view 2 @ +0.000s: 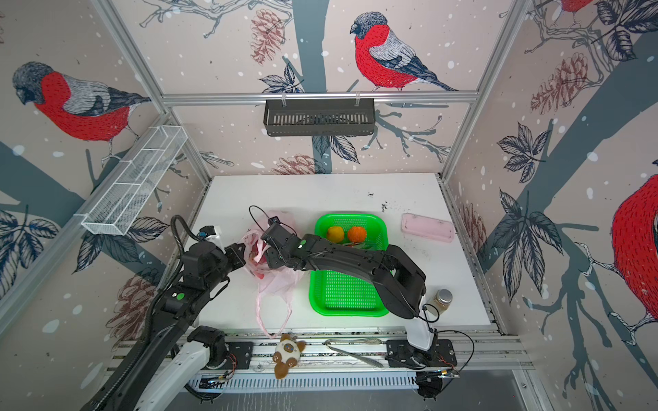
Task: Untie the knot of the plastic bag and take out the fruit
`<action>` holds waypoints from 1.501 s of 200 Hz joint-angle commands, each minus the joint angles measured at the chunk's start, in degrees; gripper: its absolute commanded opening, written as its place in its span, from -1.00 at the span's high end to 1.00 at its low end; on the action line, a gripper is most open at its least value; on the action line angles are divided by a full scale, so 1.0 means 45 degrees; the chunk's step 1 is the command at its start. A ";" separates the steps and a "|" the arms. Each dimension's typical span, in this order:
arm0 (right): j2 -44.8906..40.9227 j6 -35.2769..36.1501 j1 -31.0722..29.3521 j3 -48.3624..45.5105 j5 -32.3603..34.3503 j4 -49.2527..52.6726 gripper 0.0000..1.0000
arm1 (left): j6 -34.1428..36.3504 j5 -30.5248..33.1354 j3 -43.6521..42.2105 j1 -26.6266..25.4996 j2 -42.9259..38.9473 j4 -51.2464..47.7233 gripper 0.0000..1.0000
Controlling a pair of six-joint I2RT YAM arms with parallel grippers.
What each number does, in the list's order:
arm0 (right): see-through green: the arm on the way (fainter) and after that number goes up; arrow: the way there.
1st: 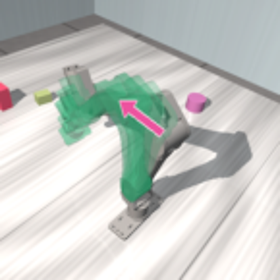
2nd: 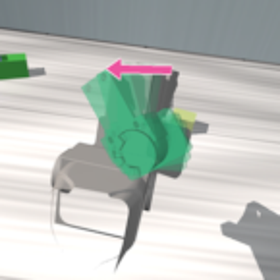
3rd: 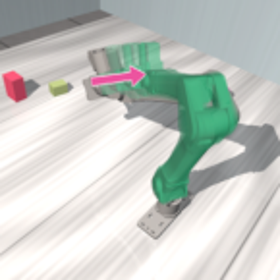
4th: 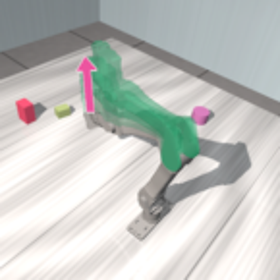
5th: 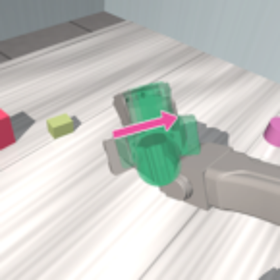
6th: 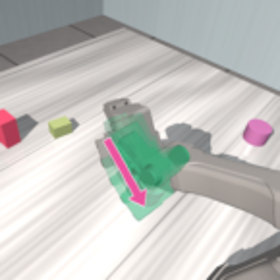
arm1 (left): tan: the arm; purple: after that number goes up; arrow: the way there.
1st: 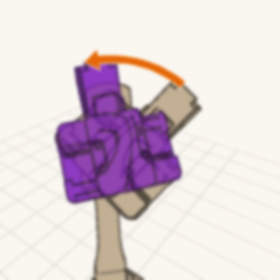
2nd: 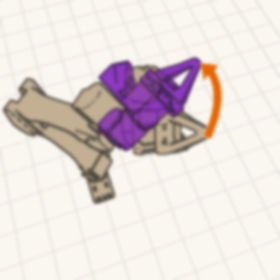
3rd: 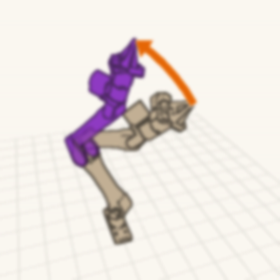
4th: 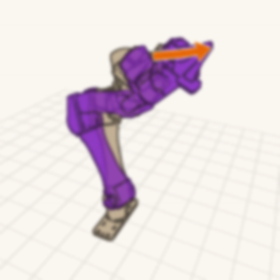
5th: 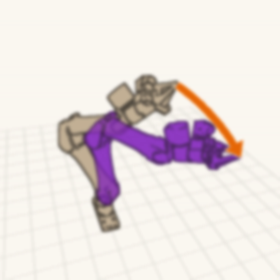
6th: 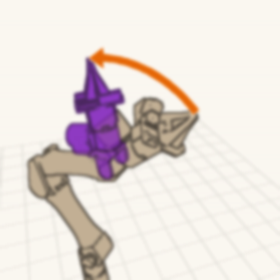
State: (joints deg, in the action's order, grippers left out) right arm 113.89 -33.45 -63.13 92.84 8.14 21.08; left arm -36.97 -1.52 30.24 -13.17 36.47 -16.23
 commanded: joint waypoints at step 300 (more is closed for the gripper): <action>0.4502 -0.2986 0.0440 0.2832 -0.0944 -0.2181 -0.68 | -0.1218 -0.1772 -0.2857 0.0016 -0.1884 0.1434 1.00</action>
State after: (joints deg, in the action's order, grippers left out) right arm 134.21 -46.54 -61.14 106.45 3.90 9.96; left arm -42.02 -9.15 17.80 -13.17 28.40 -12.69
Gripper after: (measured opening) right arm 0.874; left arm 0.065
